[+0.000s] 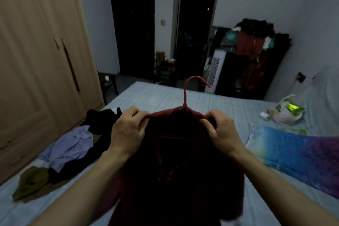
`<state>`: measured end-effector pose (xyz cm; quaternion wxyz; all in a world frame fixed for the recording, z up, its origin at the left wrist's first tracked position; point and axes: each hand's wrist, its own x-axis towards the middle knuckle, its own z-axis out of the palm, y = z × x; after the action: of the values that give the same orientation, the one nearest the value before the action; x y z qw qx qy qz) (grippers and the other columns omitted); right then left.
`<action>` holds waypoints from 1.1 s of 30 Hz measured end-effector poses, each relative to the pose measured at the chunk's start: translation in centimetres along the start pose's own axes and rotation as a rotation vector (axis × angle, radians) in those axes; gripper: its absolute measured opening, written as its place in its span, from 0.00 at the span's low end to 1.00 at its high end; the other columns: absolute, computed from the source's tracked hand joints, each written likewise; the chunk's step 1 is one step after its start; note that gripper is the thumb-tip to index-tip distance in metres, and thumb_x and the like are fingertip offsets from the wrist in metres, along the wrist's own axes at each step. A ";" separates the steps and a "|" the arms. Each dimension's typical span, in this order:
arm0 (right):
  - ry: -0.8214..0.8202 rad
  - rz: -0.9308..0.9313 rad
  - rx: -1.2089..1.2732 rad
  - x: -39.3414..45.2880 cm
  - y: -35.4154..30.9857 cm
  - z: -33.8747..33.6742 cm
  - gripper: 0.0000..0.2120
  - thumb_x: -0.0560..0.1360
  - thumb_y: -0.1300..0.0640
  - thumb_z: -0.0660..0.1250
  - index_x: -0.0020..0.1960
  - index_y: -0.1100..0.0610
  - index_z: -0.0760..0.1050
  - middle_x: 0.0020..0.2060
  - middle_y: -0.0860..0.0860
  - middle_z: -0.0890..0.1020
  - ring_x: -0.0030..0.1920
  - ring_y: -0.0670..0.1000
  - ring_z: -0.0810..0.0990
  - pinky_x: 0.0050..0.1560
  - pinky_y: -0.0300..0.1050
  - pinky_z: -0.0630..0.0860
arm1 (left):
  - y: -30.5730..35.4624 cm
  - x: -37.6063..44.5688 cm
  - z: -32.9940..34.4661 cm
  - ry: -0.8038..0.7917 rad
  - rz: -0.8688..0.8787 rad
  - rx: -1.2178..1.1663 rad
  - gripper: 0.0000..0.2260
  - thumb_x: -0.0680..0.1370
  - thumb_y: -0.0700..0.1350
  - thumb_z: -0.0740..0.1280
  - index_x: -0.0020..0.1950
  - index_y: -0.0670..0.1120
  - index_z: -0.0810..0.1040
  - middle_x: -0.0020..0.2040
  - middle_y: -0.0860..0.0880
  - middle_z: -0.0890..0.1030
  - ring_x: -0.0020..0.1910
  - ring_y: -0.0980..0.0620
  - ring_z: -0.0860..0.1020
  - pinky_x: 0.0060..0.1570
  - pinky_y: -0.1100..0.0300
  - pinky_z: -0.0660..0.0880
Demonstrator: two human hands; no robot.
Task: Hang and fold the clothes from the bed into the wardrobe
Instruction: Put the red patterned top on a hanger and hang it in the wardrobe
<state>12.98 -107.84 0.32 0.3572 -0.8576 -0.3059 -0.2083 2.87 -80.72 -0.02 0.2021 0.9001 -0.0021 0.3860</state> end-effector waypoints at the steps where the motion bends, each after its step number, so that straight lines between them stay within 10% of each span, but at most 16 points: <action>1: 0.023 -0.013 0.002 1.0 -0.7 -0.8 0.08 0.77 0.50 0.67 0.41 0.50 0.71 0.35 0.42 0.74 0.37 0.41 0.73 0.36 0.32 0.66 | 0.3 1.0 -0.7 0.025 0.004 -0.005 0.04 0.78 0.43 0.68 0.51 0.46 0.81 0.44 0.50 0.75 0.41 0.49 0.76 0.38 0.54 0.76; 17: 0.328 -0.275 0.054 11.3 -8.8 -11.3 0.05 0.76 0.54 0.71 0.45 0.54 0.77 0.39 0.44 0.79 0.40 0.41 0.78 0.40 0.30 0.72 | 6.0 12.4 -9.7 0.395 0.153 0.059 0.04 0.77 0.42 0.70 0.51 0.44 0.82 0.44 0.48 0.77 0.42 0.56 0.72 0.43 0.64 0.68; 33: 0.103 -0.236 0.114 7.5 -4.7 -7.6 0.11 0.73 0.64 0.72 0.53 0.54 0.81 0.46 0.45 0.80 0.48 0.42 0.80 0.50 0.31 0.75 | 3.3 7.4 -8.3 0.369 0.194 0.033 0.04 0.78 0.40 0.69 0.51 0.41 0.81 0.45 0.48 0.77 0.39 0.54 0.74 0.40 0.63 0.73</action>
<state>14.14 -108.06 11.94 0.3934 -0.7820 -0.3973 -0.2753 1.78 -79.61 11.48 0.1462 0.8128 -0.0451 0.5621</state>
